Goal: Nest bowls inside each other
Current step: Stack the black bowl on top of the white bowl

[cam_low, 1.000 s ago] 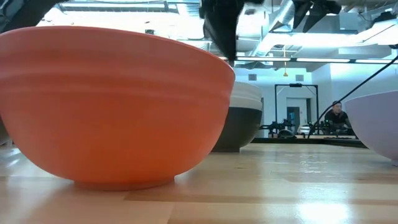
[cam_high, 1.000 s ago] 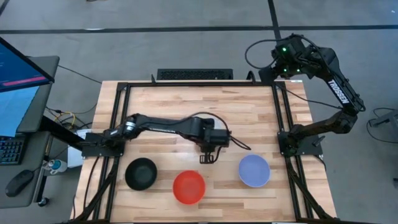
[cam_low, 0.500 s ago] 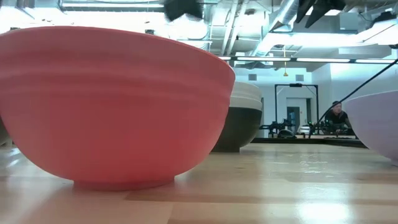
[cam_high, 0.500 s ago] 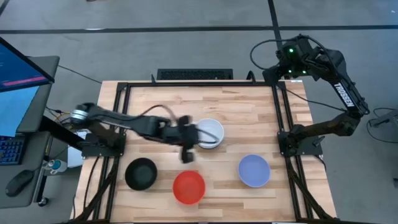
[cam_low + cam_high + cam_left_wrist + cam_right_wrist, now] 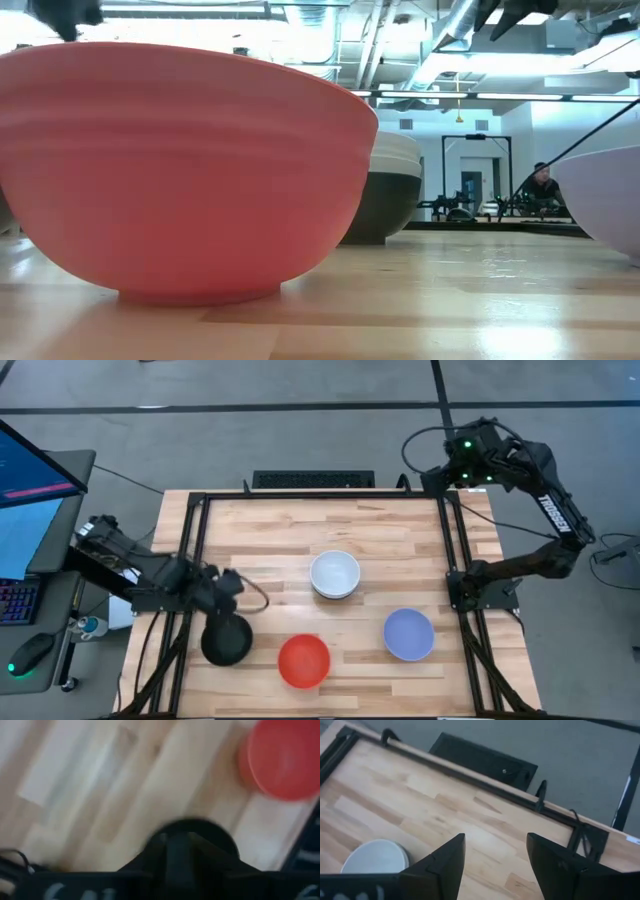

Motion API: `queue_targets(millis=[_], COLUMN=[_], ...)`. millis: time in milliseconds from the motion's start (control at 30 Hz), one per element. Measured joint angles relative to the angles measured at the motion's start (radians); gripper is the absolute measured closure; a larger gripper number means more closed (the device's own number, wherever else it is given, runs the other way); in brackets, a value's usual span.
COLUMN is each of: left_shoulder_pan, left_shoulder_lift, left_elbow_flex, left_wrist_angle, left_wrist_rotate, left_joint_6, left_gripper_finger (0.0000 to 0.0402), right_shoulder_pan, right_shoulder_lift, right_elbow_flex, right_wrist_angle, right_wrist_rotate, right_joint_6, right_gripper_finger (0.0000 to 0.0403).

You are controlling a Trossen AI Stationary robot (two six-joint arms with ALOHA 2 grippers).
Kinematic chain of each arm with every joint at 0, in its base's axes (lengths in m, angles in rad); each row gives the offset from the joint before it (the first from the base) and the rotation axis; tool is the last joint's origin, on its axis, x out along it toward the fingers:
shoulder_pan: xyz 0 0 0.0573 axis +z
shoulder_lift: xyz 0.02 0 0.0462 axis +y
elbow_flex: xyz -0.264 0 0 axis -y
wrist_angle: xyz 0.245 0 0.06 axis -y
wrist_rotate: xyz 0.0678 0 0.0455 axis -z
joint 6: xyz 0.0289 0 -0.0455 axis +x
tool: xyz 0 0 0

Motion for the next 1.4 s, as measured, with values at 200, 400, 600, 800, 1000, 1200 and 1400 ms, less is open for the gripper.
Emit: queue_targets(millis=[200, 400, 600, 800, 1000, 1200, 1400], left_shoulder_pan=[-0.211, -0.378, -0.507, -0.544, -0.53, -0.497, -0.492], left_shoulder_lift=[0.096, 0.158, 0.277, 0.392, 0.41, 0.41, 0.41], left_elbow_flex=[0.0, 0.0, 0.0, 0.0, 0.0, 0.0, -0.017], left_wrist_angle=[-0.04, 0.079, 0.231, 0.267, 0.259, 0.199, 0.249], left_wrist_rotate=[0.054, 0.012, 0.017, 0.046, -0.005, -0.052, -0.059], left_joint_6=[-0.087, -0.266, -0.352, -0.367, -0.372, -0.355, -0.356], left_gripper_finger=[0.0257, 0.0221, 0.0222, 0.022, 0.0218, 0.0218, 0.0218], right_shoulder_pan=[0.099, 0.194, 0.226, 0.198, 0.191, 0.191, 0.191], right_shoulder_lift=[0.051, 0.075, 0.074, 0.073, 0.073, 0.073, 0.073], right_elbow_flex=[0.0, 0.0, 0.0, 0.0, 0.0, 0.0, 0.0], right_wrist_angle=[-0.002, 0.001, 0.001, 0.001, 0.0, -0.004, -0.012], right_wrist_rotate=[0.014, 0.098, 0.134, 0.134, 0.133, 0.132, 0.132], right_joint_6=[0.004, 0.008, 0.009, 0.004, 0.003, 0.001, 0.001], right_gripper_finger=[0.0168, 0.0168, 0.0168, 0.0168, 0.0168, 0.0168, 0.0168])
